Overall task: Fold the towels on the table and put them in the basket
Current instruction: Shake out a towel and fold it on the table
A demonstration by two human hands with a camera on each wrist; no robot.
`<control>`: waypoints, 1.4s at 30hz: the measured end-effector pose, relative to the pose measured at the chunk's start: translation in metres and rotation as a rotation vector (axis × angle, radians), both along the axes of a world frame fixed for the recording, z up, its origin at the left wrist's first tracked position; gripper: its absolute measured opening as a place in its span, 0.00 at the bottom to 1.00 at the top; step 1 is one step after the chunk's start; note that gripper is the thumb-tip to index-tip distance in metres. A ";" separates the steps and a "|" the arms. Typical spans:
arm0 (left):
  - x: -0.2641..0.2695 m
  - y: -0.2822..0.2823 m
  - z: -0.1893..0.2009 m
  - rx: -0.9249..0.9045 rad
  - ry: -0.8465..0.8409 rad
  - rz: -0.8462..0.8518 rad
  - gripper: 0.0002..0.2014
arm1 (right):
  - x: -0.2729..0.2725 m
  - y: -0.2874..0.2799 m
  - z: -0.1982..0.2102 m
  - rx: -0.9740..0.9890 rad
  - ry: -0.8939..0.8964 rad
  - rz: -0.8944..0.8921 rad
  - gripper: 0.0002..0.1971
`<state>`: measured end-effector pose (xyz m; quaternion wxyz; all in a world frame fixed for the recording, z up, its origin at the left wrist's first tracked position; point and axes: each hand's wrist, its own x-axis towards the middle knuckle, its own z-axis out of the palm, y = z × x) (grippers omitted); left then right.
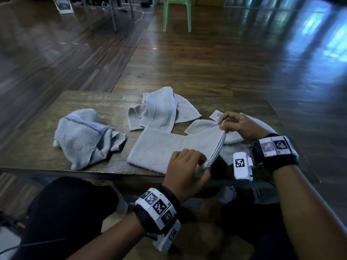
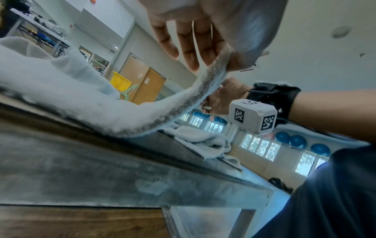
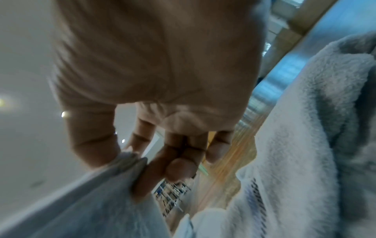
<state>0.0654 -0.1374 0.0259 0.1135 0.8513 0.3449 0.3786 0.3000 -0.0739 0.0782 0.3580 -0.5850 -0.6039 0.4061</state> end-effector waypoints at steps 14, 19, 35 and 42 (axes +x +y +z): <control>-0.067 0.011 0.007 -0.235 -0.285 0.163 0.05 | -0.029 0.037 0.023 -0.197 0.127 0.296 0.21; -0.094 0.022 -0.010 -0.348 -0.362 0.251 0.05 | -0.074 0.070 0.015 -0.211 0.006 0.273 0.07; -0.131 0.069 -0.052 -0.489 0.215 0.638 0.12 | -0.167 0.127 -0.051 -0.198 -0.462 0.210 0.13; -0.131 0.071 -0.052 -0.510 0.259 0.674 0.10 | -0.167 0.131 -0.058 -0.177 -0.510 0.196 0.10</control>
